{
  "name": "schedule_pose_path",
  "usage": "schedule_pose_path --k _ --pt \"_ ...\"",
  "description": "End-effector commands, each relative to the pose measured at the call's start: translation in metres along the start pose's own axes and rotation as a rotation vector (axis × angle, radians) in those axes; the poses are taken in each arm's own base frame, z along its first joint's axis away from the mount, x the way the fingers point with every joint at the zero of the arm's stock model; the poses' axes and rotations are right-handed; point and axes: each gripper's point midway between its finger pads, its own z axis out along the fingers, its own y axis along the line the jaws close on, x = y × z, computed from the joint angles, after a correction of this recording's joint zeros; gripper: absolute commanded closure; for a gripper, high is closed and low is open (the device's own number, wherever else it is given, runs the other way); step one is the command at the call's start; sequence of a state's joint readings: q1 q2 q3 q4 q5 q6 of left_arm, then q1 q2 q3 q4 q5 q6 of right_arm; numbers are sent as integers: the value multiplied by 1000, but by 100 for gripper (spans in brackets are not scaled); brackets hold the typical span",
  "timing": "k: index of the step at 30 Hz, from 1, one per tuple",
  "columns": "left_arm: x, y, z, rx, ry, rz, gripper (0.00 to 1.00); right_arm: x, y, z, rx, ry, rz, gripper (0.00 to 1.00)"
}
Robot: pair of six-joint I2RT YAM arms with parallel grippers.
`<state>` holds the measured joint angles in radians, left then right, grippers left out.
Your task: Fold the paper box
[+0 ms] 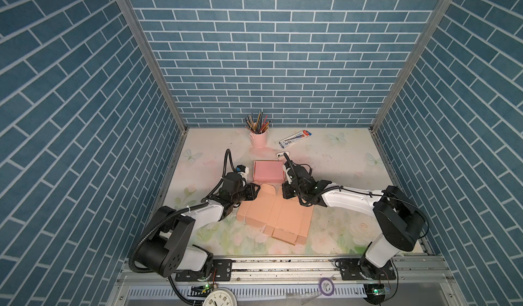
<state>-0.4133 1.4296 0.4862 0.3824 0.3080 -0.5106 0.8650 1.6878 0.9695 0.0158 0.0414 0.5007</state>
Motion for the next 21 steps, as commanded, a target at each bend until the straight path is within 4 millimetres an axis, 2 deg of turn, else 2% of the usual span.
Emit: schedule_pose_path --k 1,6,21 --pt "-19 1 5 4 -49 5 68 -12 1 13 -16 -21 0 100" --pt "-24 5 12 -14 -49 8 73 -14 -4 27 -3 -10 -15 100" --pt "-32 16 36 -54 -28 5 74 -29 -28 54 26 3 -11 100"
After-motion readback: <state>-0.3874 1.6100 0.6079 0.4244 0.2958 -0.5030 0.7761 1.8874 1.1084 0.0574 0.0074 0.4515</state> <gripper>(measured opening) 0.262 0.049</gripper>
